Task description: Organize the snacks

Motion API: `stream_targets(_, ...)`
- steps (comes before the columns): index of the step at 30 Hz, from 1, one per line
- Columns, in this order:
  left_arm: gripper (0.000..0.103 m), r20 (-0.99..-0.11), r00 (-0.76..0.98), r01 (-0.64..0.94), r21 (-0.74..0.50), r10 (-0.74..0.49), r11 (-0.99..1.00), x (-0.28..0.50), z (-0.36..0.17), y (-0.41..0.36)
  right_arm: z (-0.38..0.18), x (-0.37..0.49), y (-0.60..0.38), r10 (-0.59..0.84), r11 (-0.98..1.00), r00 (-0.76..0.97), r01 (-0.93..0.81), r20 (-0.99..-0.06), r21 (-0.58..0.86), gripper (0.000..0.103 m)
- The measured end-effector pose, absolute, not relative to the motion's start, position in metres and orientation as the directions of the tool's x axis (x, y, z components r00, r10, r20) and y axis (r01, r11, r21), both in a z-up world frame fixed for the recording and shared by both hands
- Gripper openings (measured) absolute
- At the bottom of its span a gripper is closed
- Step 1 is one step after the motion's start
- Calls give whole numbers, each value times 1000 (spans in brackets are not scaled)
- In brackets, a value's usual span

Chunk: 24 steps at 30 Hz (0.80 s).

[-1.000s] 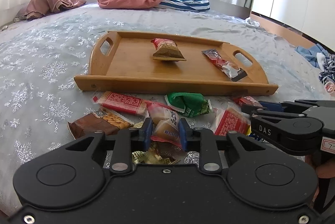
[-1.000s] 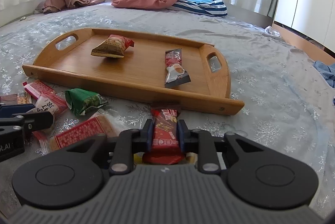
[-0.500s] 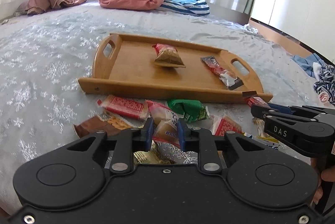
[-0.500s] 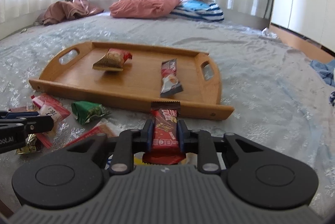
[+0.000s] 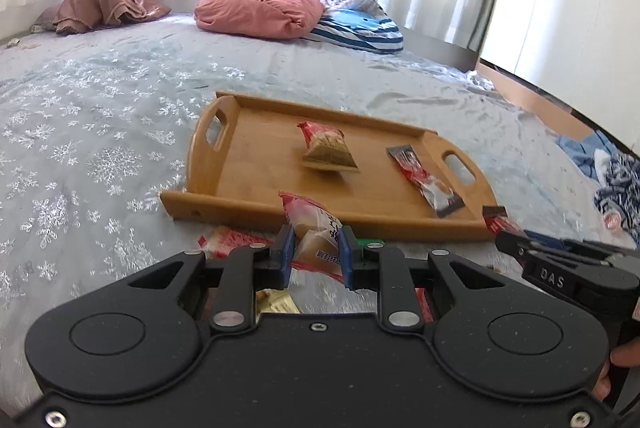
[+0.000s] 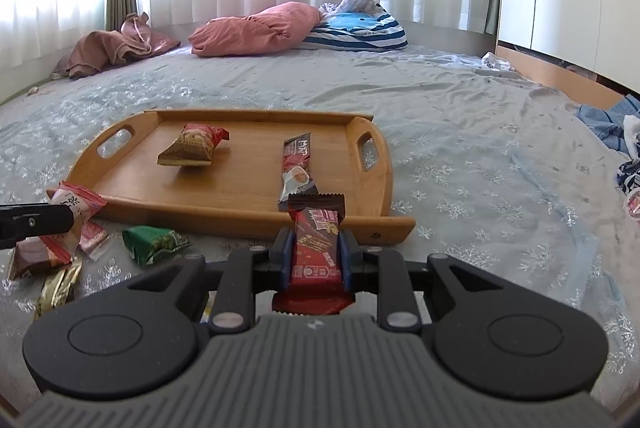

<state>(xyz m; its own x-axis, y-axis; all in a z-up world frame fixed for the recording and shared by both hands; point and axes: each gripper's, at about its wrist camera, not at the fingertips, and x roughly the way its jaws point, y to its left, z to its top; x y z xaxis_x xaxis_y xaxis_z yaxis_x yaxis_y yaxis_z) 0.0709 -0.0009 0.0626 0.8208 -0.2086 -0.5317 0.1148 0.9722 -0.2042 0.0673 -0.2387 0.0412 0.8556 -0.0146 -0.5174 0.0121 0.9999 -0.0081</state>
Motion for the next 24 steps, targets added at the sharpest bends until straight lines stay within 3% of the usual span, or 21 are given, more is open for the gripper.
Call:
stream_targets(17,22,-525,827,49,-283,-198,958,151,75,24,54,139,-265,-23,999,859,37,-512,18,29)
stream_targets(24,22,-563,805,35,-273,-189,961,182,57,22,46,167,-258,-49,997,853,16,-519,-69,29)
